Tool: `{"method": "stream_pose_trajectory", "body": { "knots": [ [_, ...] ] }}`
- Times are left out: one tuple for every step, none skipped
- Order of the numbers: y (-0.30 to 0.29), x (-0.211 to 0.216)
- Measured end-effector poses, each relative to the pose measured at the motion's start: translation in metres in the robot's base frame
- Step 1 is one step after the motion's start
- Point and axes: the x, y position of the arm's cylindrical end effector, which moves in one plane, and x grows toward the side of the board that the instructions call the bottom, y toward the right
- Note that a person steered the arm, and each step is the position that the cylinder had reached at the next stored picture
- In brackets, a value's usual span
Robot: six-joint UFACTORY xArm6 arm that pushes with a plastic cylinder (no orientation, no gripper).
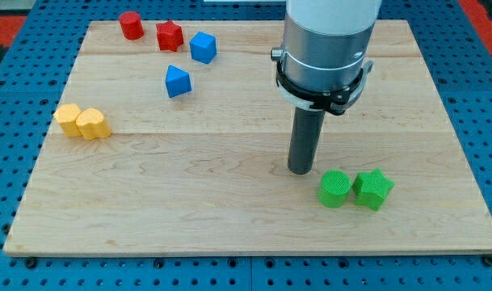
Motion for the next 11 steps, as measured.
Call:
{"method": "stream_pose_trajectory", "body": {
  "knots": [
    [0.0,-0.001],
    [0.0,-0.001],
    [-0.002,-0.001],
    [-0.002,-0.003],
    [-0.002,-0.008],
    [-0.005,-0.011],
    [-0.006,-0.011],
    [-0.006,-0.011],
    [-0.013,-0.011],
    [-0.017,-0.011],
    [-0.019,-0.011]
  ]
}}
